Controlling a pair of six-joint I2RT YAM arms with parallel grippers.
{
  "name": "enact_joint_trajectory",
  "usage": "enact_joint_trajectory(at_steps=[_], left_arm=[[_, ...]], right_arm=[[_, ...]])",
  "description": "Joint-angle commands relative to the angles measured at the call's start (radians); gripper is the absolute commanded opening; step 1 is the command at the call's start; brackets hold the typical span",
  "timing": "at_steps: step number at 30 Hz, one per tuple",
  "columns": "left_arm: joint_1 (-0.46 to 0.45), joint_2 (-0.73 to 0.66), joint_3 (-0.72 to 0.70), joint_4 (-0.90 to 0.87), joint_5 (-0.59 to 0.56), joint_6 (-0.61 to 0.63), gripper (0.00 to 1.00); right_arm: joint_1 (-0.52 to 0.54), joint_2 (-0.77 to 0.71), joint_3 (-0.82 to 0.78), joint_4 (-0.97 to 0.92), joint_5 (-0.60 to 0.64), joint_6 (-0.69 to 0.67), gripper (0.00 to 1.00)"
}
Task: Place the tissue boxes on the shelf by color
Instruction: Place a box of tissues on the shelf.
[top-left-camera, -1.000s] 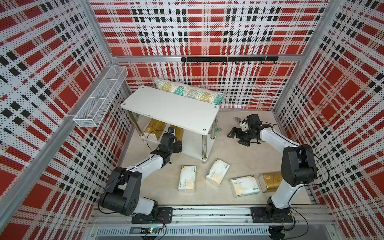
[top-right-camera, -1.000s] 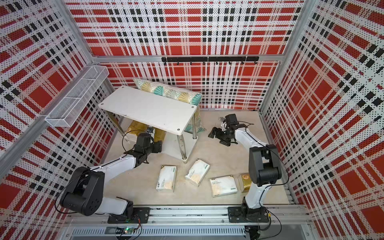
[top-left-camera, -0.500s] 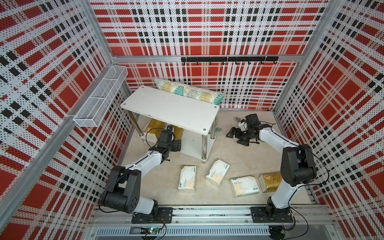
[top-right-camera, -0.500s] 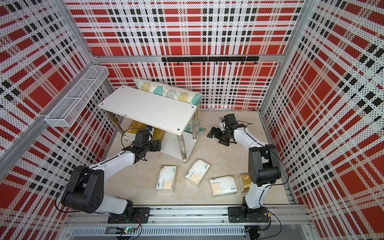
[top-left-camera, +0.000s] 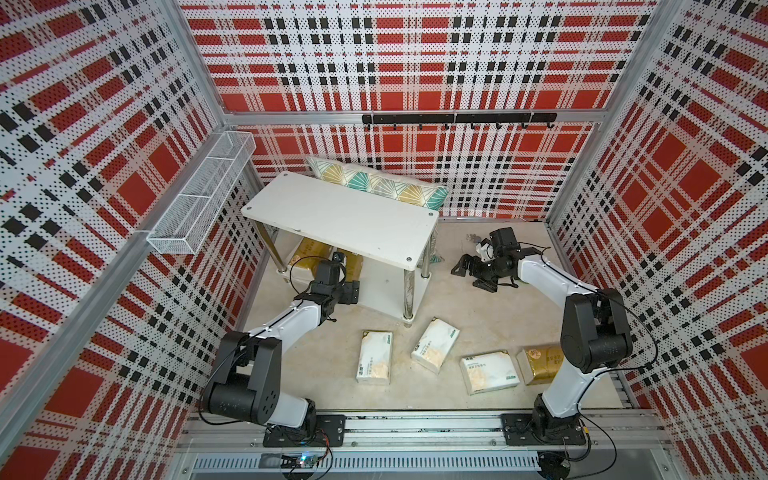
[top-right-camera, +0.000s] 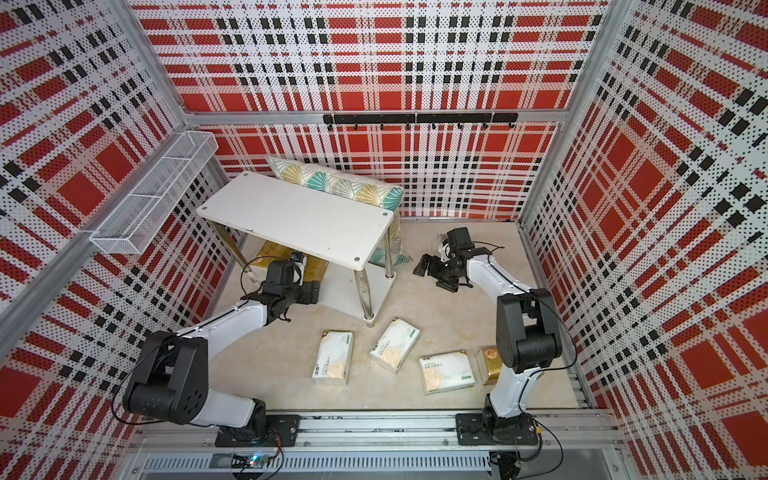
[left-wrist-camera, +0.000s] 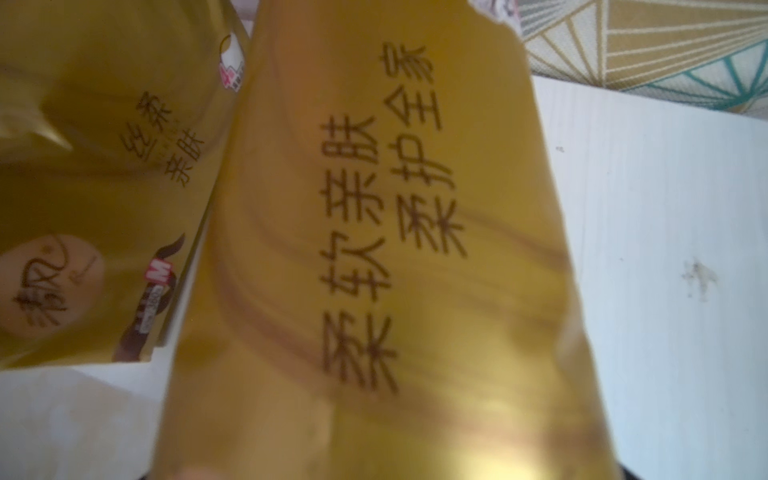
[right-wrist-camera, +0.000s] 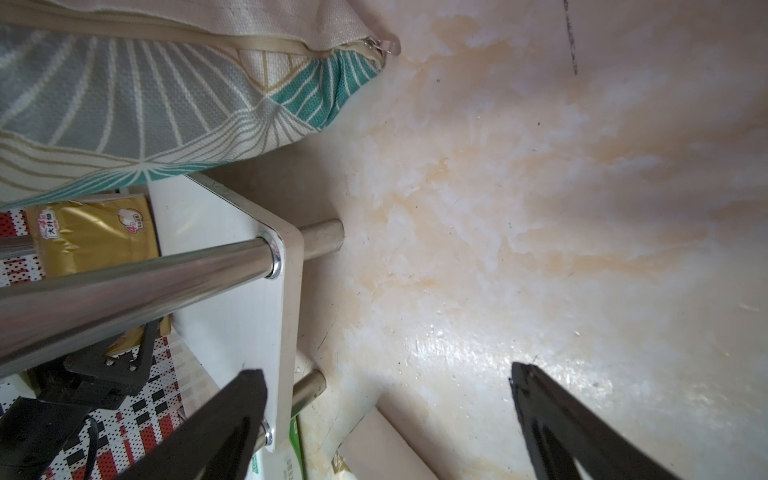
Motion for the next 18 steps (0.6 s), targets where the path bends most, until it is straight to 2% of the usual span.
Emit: enact_joint_trajectory(at_steps=[1,7,13,18], left_arm=[[0.004,-0.032,0.017,0.018,0.08,0.059,0.88],[0.017,-0.015,0.038,0.002,0.164,0.124,0.87],[0.037,0.001,0.049,-0.002,0.134,0.127,0.87],[0.043,0.002,0.049,0.003,0.151,0.14,0.88]], right_arm=[[0.009,0.003,-0.006,0.015,0.003,0.005,1.0],[0.009,-0.006,-0.014,0.016,0.004,0.004,1.0],[0.009,-0.012,-0.014,0.015,0.007,0.002,1.0],[0.009,-0.006,-0.017,0.02,0.005,0.004,1.0]])
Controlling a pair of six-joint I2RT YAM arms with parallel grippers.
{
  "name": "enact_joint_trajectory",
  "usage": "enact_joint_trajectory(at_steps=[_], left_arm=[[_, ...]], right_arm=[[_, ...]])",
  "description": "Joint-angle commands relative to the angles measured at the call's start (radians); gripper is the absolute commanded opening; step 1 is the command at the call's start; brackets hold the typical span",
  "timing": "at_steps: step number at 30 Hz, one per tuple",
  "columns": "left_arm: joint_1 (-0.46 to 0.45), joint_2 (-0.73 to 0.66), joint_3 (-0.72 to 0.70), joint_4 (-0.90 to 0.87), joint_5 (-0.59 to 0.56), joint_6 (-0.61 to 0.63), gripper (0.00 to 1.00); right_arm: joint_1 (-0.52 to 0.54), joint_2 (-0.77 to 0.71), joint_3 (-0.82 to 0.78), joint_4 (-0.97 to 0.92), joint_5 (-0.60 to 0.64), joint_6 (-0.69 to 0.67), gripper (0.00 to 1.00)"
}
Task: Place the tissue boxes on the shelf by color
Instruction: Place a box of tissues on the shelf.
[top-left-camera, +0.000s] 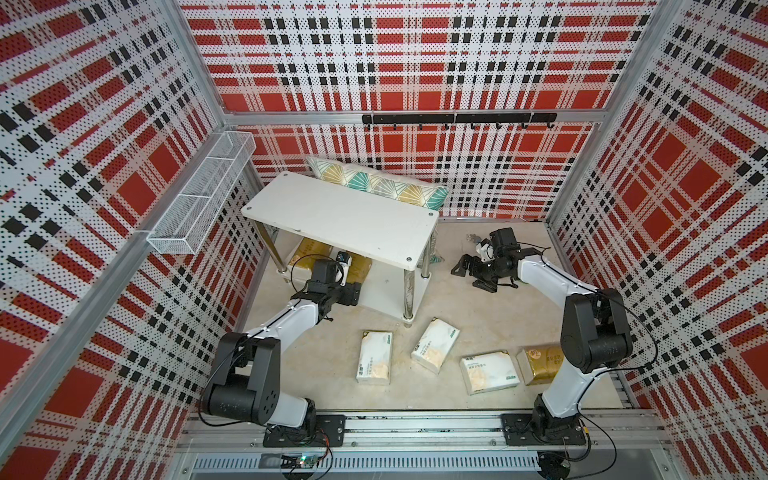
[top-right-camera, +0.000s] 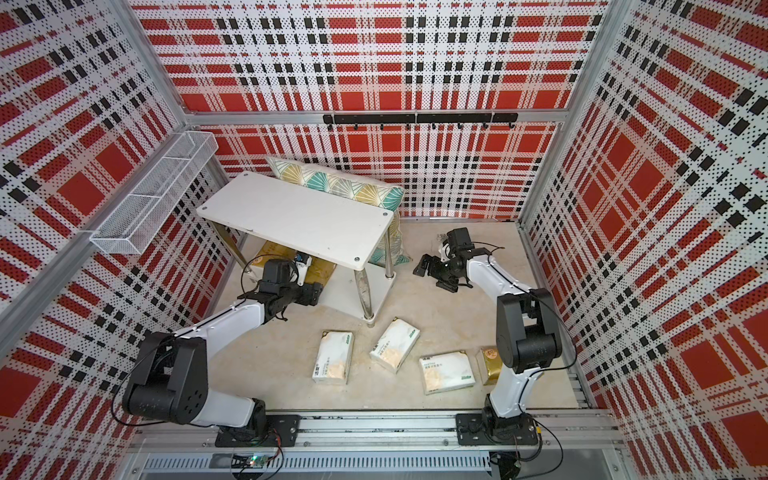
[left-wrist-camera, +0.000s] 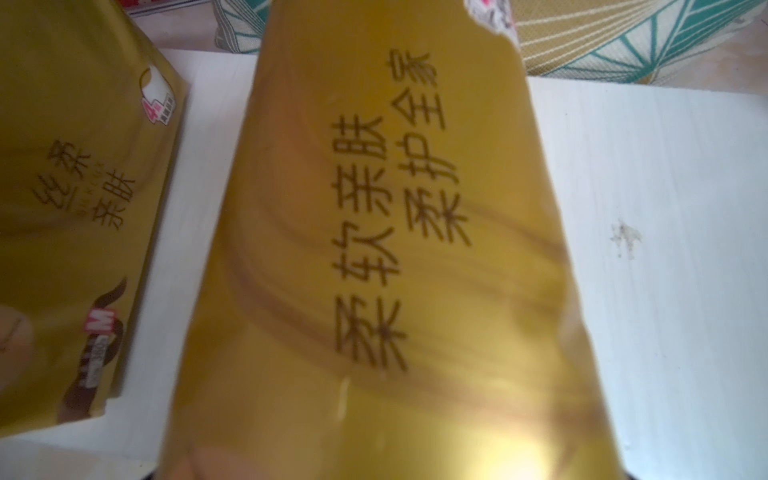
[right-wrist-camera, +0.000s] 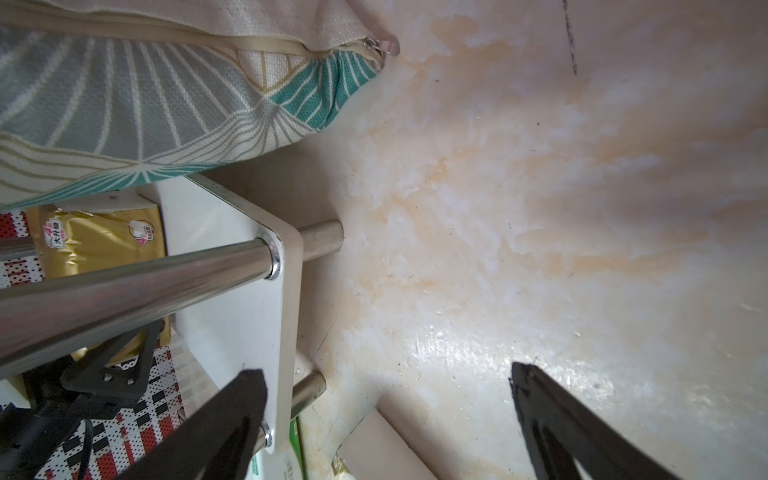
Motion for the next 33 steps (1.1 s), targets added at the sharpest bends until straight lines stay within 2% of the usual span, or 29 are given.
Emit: enact_joint_trajectory(at_steps=[1,7,13,33], left_arm=[[0.012,0.006,0.041,0.014,0.019,0.02,0.89],[0.014,0.03,0.056,-0.009,0.004,0.021,0.97],[0.012,-0.004,0.052,-0.009,0.0,0.009,1.0],[-0.001,-0.111,0.046,-0.026,-0.01,-0.005,0.99]], right_arm=[[0.009,-0.005,-0.012,0.014,0.003,0.0,1.0],[0.009,-0.006,-0.013,0.017,0.003,0.002,1.0],[0.009,-0.008,-0.015,0.017,0.004,0.002,1.0],[0.01,-0.018,-0.037,0.032,0.0,0.005,1.0]])
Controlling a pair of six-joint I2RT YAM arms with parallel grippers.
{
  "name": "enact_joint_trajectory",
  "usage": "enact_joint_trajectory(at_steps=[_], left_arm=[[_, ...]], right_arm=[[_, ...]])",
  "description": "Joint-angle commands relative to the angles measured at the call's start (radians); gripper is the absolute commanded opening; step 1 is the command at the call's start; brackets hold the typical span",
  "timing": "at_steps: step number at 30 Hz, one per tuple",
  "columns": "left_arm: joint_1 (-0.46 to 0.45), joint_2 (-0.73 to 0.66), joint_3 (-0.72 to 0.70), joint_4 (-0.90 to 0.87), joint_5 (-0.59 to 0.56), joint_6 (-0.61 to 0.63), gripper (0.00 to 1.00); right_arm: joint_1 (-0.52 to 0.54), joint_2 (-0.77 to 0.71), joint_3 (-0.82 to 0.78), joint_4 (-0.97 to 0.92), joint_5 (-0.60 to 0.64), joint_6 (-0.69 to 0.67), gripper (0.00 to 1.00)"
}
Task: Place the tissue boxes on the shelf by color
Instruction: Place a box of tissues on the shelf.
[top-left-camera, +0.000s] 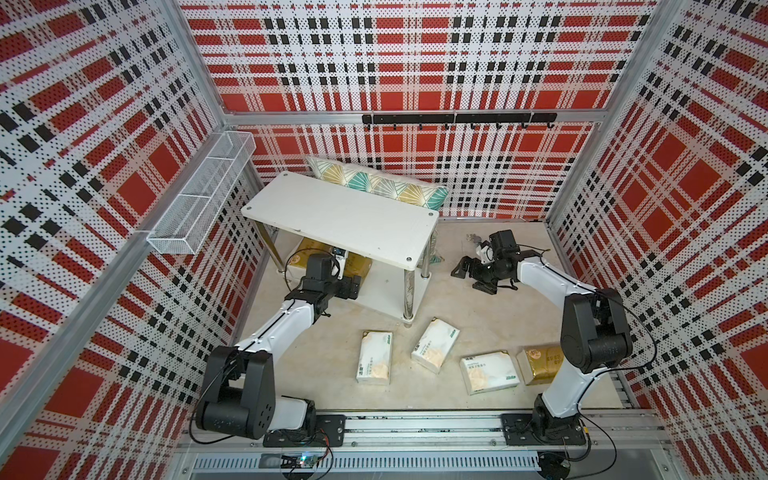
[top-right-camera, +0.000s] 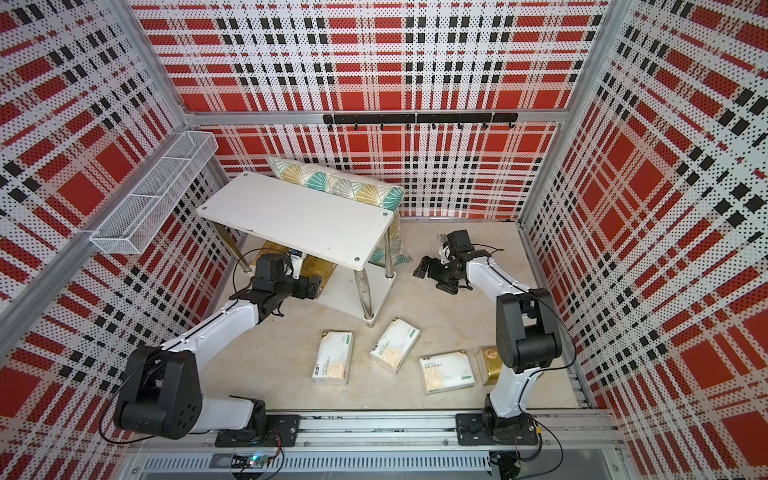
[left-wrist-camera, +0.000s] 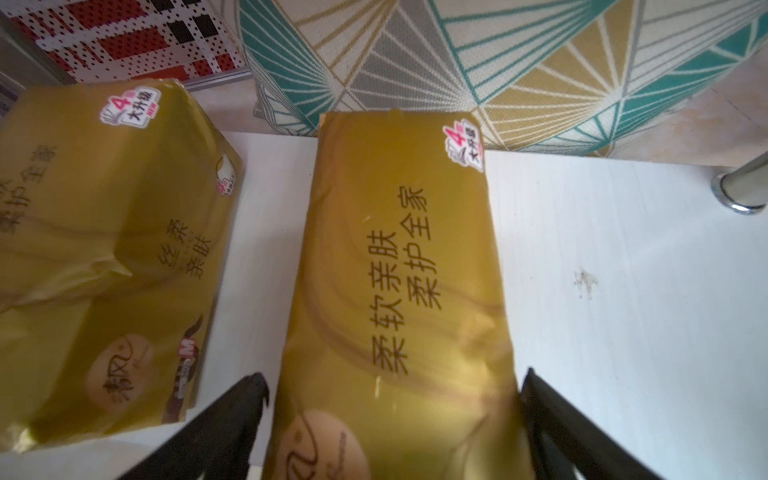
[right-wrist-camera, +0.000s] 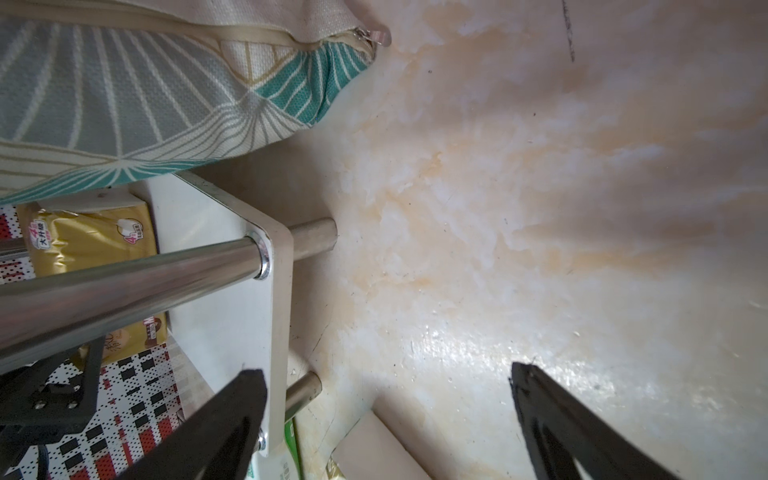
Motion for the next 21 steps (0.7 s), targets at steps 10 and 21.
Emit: enact_joint_trajectory(at_steps=[10,21], left_arm=[[-0.007,-0.068,0.001,-0.011,-0.011,-0.02,0.99],[0.01,-0.144,-0.012,0.006,0.03,-0.045,0.99]], right_arm=[[0.01,-0.024,-0.014,0.011,0.0,-0.001,1.0],[0.01,-0.021,-0.009,0.016,-0.005,-0.001,1.0]])
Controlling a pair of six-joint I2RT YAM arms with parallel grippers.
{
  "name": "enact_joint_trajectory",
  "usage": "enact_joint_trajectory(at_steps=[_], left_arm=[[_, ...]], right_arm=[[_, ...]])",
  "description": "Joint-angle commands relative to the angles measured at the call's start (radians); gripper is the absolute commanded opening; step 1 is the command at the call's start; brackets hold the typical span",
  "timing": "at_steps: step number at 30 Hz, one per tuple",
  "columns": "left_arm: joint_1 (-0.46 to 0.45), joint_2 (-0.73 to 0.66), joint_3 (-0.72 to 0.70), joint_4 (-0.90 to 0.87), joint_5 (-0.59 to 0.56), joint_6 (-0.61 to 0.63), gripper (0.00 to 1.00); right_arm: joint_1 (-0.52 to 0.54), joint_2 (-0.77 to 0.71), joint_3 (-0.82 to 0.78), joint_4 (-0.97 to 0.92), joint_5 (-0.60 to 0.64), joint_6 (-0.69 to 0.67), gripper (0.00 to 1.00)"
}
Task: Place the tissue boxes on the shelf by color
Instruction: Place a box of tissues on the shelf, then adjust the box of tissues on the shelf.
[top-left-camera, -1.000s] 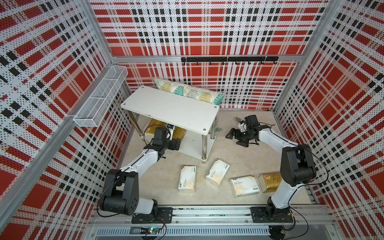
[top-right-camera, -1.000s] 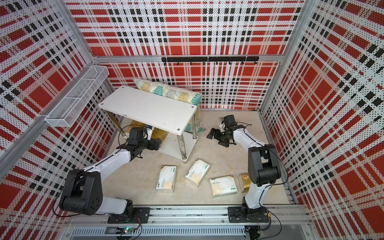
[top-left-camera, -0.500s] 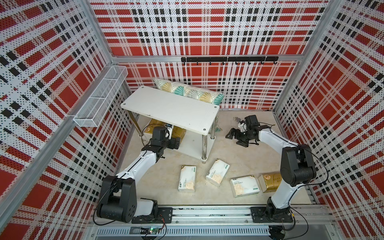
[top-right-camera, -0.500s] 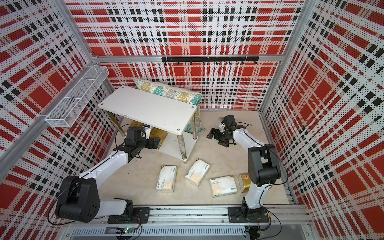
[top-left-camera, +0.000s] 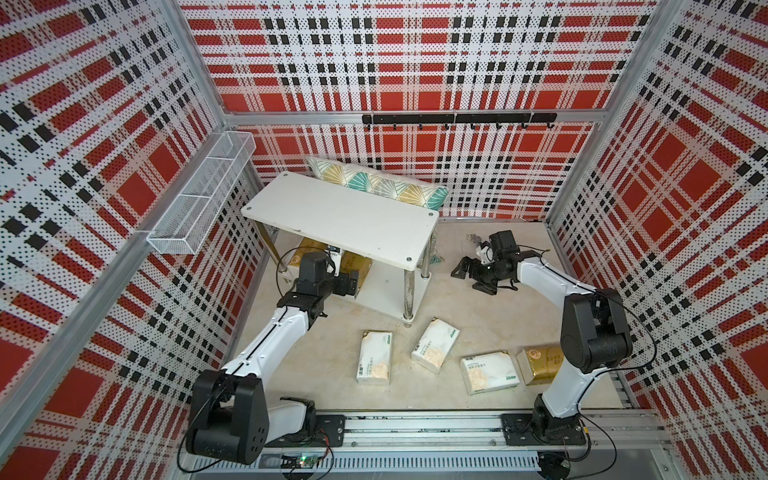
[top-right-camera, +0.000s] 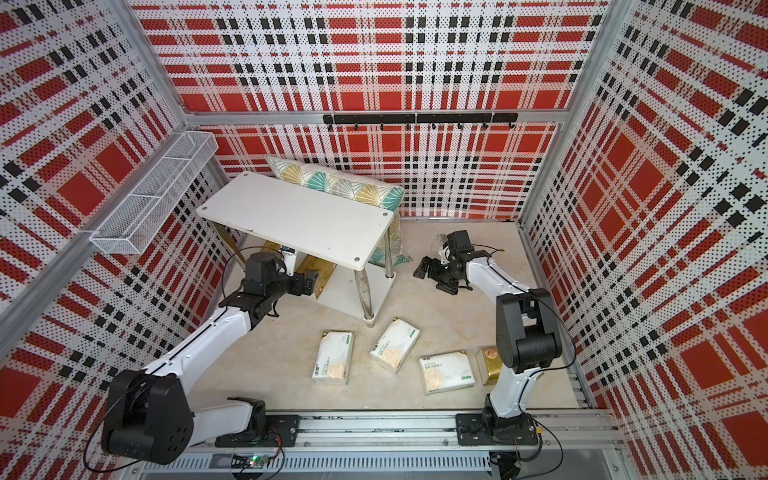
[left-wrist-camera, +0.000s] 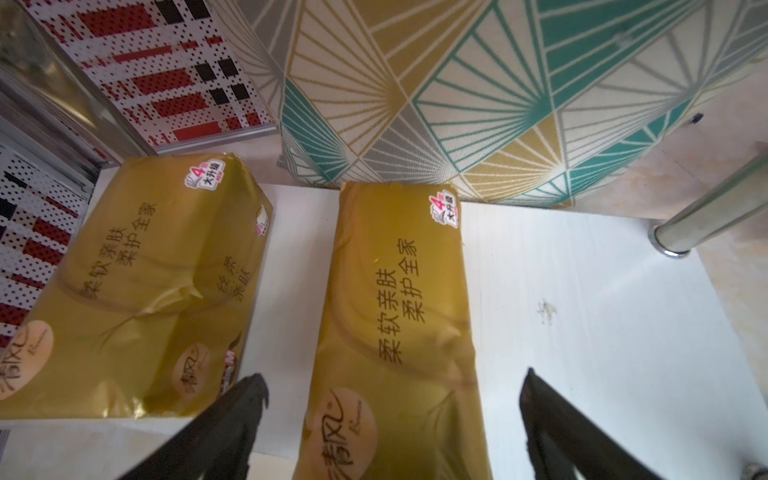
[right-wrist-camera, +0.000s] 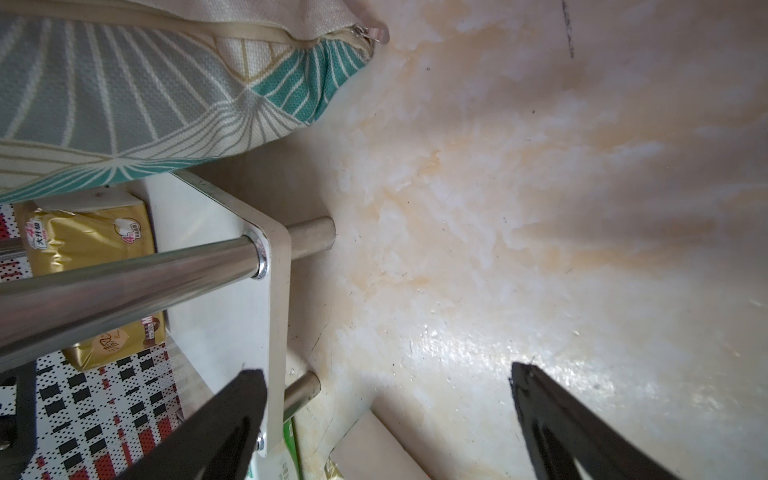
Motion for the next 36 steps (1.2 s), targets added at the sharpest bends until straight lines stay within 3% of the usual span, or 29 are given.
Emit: enact_joint_trajectory(at_steps=[1,7,23,36], left_arm=[[0.012,-0.029,-0.007,0.007,0.031,-0.013,0.99],[0.022,-0.049,0.001,-0.022,-0.007,-0.016,1.0],[0.215,-0.104,-0.063,-0.04,-0.011,-0.038,0.92],[0.25,-0.054,-0.051,-0.042,-0.073,-0.061,0.95]], right_arm=[[0.01,-0.019,-0.005,0.014,-0.004,-0.001,1.0],[0.012,-0.023,-0.004,0.01,-0.002,-0.004,1.0],[0.017,-0.012,0.005,0.014,-0.009,-0.007,1.0],[0.017,-0.017,-0.015,0.023,-0.011,-0.007,1.0]])
